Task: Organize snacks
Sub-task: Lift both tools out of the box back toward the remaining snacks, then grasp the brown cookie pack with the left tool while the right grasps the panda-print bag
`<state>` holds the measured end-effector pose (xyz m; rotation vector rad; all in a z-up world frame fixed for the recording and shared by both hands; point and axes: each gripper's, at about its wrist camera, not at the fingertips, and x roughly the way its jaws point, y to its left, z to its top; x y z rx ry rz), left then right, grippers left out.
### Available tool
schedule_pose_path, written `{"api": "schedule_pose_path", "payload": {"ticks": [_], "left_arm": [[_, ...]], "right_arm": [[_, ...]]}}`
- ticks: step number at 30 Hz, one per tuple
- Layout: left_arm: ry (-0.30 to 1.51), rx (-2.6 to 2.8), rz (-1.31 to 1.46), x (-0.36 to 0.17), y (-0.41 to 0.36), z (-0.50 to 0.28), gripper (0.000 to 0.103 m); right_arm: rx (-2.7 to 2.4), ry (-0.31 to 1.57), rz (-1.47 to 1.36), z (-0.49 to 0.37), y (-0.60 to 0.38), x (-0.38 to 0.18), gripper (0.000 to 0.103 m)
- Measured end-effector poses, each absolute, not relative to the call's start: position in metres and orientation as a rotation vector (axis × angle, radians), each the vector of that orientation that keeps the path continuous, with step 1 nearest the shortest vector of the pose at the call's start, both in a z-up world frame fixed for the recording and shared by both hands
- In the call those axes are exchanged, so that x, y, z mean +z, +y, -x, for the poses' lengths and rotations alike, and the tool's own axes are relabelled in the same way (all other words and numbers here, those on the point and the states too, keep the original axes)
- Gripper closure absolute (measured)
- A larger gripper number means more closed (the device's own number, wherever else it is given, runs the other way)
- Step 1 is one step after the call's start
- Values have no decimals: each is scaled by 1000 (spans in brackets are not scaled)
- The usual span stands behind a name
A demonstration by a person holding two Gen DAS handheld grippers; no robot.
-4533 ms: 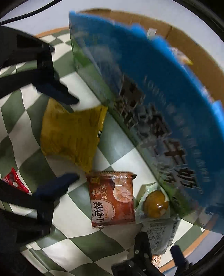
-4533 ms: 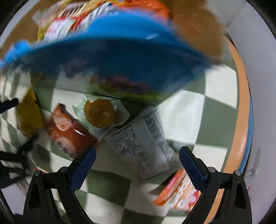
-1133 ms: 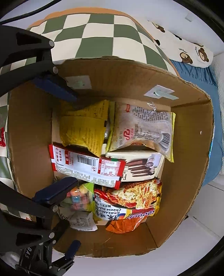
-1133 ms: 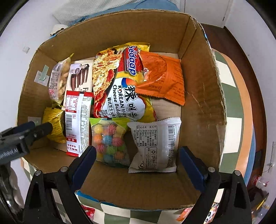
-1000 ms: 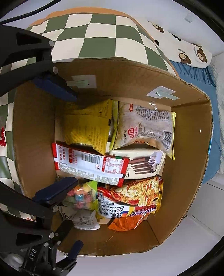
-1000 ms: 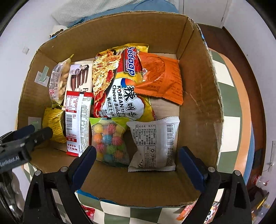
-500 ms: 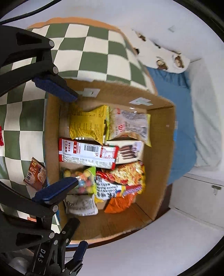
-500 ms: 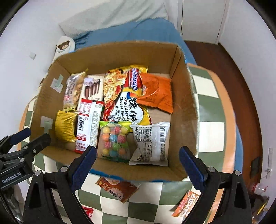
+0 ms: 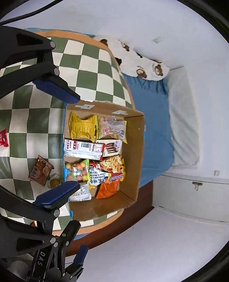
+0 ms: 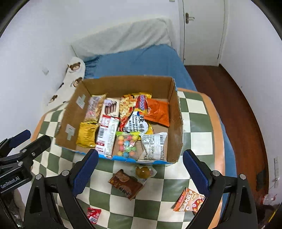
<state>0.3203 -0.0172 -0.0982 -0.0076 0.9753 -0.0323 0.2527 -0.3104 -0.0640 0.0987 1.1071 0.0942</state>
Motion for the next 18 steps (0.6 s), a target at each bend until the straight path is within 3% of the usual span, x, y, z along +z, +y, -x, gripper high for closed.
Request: {"api": "schedule_pose_path", "payload": {"ticks": [8, 14, 17, 18], "left_arm": [[922, -40, 30, -71, -25, -286, 13], [983, 4, 24, -92, -32, -275, 13], [1056, 35, 23, -120, -37, -276, 13], [1102, 46, 28, -135, -40, -277, 13]], "right_arm": [[118, 1047, -134, -219, -313, -31, 5], [120, 1096, -203, -199, -337, -52, 6], [114, 1168, -262, -190, -364, -84, 38], [113, 1202, -300, -188, -376, -97, 38]]}}
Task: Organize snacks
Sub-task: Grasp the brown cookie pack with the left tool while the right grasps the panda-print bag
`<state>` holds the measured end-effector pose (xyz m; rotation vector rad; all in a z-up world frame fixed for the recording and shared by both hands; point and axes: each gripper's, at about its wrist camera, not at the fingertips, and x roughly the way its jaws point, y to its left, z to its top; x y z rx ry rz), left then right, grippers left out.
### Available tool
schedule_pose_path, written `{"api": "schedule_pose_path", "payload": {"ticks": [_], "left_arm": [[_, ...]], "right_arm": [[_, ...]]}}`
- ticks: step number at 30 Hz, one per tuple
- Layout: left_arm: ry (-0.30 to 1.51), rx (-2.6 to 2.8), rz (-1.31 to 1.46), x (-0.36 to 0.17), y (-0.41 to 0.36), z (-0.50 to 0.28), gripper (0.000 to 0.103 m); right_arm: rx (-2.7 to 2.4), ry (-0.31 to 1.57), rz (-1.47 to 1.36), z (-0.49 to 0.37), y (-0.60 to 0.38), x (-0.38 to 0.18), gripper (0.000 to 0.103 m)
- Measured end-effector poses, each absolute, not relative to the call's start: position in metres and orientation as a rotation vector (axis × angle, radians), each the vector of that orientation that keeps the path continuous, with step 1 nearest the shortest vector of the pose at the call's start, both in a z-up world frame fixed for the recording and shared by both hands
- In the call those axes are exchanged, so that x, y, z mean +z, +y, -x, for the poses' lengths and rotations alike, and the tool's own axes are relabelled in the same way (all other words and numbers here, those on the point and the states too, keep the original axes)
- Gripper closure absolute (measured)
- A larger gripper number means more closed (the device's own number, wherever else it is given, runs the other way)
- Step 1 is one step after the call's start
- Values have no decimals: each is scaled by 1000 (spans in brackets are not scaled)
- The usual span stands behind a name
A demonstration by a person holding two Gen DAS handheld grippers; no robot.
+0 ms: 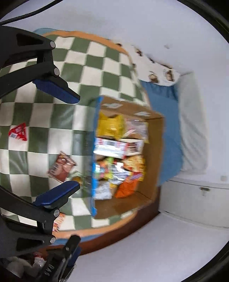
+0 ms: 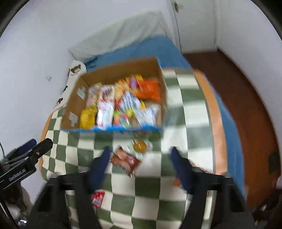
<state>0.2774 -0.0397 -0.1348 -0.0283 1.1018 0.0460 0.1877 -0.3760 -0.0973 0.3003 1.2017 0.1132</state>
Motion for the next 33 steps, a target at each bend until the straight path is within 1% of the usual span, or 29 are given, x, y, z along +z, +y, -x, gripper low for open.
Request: {"api": "schedule_pose_path", "payload": {"ticks": [2, 5, 7, 8, 12, 16, 17, 19, 24, 28, 31, 32, 33], "left_arm": [[1172, 45, 69, -158, -42, -280, 13], [1330, 29, 194, -205, -47, -289, 13], [1421, 25, 291, -239, -52, -296, 13], [1455, 29, 327, -253, -55, -300, 13], [1565, 64, 453, -308, -69, -314, 13], [1613, 116, 619, -347, -77, -325, 13], [1590, 125, 644, -350, -79, -326, 15], [1530, 171, 622, -349, -85, -328, 15], [1515, 187, 499, -349, -95, -323, 15], [1542, 193, 433, -353, -93, -311, 15], [1565, 196, 435, -356, -86, -299, 15], [1574, 193, 443, -357, -82, -294, 15], [1577, 190, 454, -356, -79, -291, 15]], "right_arm": [[86, 1251, -355, -182, -401, -123, 38], [30, 1333, -411, -178, -440, -163, 35], [30, 1419, -392, -179, -459, -192, 28], [41, 1447, -360, -181, -463, -203, 27], [48, 1530, -167, -183, -471, -237, 27], [5, 1555, -234, -180, -494, -256, 27], [-10, 1551, -242, -179, -498, -257, 27], [-37, 1545, -257, -178, -505, -259, 27], [-109, 1552, -266, -175, -522, -271, 27], [-44, 1629, -426, -157, -515, -291, 27], [84, 1670, -539, -143, -493, -288, 27], [116, 1667, -529, -141, -487, -282, 25], [162, 1650, -474, -141, -478, -273, 18]]}}
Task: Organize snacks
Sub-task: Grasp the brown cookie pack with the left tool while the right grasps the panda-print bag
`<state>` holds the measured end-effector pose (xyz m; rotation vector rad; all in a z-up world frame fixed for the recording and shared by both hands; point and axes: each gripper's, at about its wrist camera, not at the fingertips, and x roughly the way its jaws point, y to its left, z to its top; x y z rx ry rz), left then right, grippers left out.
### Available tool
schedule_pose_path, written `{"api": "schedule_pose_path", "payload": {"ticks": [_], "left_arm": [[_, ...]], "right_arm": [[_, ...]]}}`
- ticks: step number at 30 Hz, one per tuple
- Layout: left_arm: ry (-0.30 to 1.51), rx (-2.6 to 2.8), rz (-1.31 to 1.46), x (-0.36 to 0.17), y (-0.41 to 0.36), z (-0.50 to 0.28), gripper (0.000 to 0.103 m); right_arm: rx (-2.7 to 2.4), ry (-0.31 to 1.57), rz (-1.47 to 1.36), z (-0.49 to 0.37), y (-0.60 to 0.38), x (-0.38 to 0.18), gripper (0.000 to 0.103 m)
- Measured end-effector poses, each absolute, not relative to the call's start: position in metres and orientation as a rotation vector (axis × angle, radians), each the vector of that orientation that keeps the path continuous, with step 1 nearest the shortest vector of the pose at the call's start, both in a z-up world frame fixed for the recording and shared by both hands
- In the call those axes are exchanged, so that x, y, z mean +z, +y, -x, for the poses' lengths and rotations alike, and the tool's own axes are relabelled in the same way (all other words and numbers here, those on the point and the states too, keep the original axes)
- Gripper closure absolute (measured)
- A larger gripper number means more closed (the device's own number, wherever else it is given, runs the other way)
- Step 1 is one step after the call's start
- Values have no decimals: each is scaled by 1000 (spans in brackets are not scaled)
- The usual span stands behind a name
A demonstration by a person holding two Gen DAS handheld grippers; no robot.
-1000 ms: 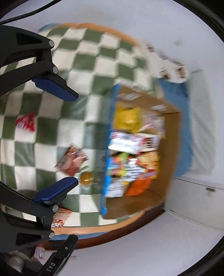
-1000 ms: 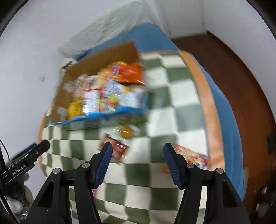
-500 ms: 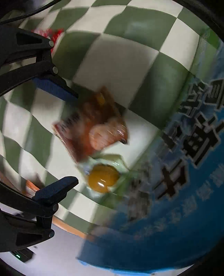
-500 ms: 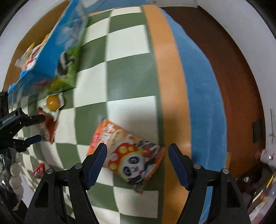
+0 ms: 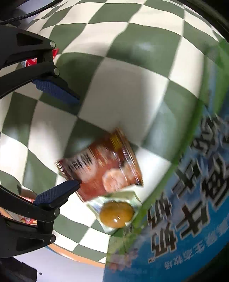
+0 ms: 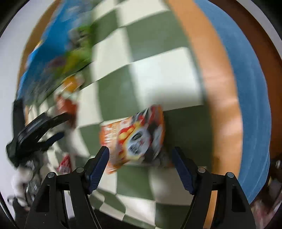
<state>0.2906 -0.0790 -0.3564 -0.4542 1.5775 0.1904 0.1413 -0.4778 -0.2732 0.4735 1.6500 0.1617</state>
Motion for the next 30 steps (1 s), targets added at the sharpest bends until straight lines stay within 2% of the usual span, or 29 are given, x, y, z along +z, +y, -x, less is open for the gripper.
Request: {"api": "schedule_pose_path", "payload": {"ticks": [2, 5, 7, 10, 11, 13, 17, 19, 21, 23, 30], "left_arm": [[1583, 193, 464, -355, -75, -286, 15], [1586, 192, 452, -351, -71, -281, 15], [1589, 193, 424, -348, -73, -277, 15], [1599, 201, 441, -346, -74, -271, 15], [1603, 202, 453, -345, -74, -268, 15], [1604, 202, 454, -343, -78, -253, 15], [1612, 201, 426, -346, -80, -246, 15], [1614, 202, 445, -347, -72, -243, 15], [1613, 197, 465, -349, -70, -242, 15], [1616, 186, 473, -352, -68, -250, 15], [1607, 161, 570, -362, -68, -273, 15]], "right_arm": [[238, 1611, -270, -144, -459, -258, 10], [312, 1575, 50, -151, -431, -248, 10], [264, 1592, 106, -163, -429, -250, 10], [110, 1687, -361, -170, -473, -266, 10], [65, 1688, -593, -162, -493, -274, 10], [-9, 1657, -885, -138, -517, -286, 10], [-43, 1652, -1095, -114, -518, -310, 10], [-63, 1637, -1116, -116, -517, -319, 14], [-73, 1588, -1050, -128, -514, -321, 34], [-59, 1552, -940, -143, -511, -317, 43], [57, 1522, -524, -200, -499, -286, 41]]}}
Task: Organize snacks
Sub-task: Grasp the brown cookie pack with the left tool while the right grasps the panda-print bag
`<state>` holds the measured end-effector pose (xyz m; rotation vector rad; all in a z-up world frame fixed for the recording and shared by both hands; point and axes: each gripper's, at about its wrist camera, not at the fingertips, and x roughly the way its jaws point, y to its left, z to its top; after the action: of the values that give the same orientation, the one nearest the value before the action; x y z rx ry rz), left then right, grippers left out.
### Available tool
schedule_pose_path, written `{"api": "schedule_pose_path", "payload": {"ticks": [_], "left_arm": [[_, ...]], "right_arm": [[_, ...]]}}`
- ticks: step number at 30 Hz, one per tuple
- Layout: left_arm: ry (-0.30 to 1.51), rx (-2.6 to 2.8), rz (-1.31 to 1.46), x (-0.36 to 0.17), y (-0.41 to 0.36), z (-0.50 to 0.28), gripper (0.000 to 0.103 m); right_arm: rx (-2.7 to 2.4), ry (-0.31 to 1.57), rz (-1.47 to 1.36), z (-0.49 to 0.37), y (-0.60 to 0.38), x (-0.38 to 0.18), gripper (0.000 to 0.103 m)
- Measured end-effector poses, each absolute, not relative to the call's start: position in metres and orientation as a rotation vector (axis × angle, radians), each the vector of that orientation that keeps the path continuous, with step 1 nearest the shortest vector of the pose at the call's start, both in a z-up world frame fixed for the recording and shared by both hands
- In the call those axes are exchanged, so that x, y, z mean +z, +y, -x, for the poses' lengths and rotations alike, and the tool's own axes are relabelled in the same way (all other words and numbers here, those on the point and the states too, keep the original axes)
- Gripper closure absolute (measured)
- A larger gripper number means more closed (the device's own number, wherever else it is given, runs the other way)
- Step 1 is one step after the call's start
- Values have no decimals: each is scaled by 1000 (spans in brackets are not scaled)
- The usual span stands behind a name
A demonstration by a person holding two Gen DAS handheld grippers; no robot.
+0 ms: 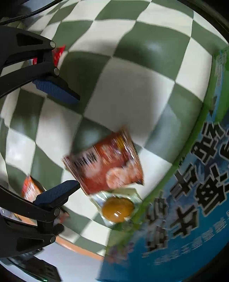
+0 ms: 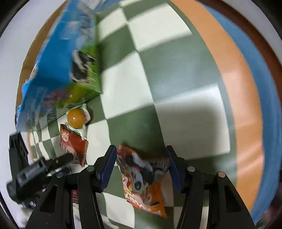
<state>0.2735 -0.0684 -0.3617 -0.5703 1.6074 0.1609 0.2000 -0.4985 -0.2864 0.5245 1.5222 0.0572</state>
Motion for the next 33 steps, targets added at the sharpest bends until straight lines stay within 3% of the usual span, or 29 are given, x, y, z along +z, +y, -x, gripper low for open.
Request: {"api": "schedule_pose_path", "payload": {"ticks": [2, 8, 21, 25, 29, 31, 33], "left_arm": [[1591, 162, 632, -365, -68, -281, 15], [1492, 288, 678, -374, -79, -298, 14], [1563, 212, 327, -378, -109, -288, 14], [1582, 183, 254, -375, -97, -282, 14], [1582, 152, 251, -369, -75, -280, 14], [1563, 136, 217, -365, -73, -290, 14], [1533, 114, 136, -364, -87, -303, 14]], "right_arm": [[47, 1491, -473, -203, -499, -274, 35], [12, 1489, -471, -194, -497, -271, 34], [22, 1588, -386, -169, -450, -291, 33], [25, 1596, -318, -171, -429, -302, 25], [57, 1573, -178, -176, -405, -306, 27], [89, 1554, -103, -176, -393, -306, 38], [129, 1546, -48, -174, -387, -303, 40]]}}
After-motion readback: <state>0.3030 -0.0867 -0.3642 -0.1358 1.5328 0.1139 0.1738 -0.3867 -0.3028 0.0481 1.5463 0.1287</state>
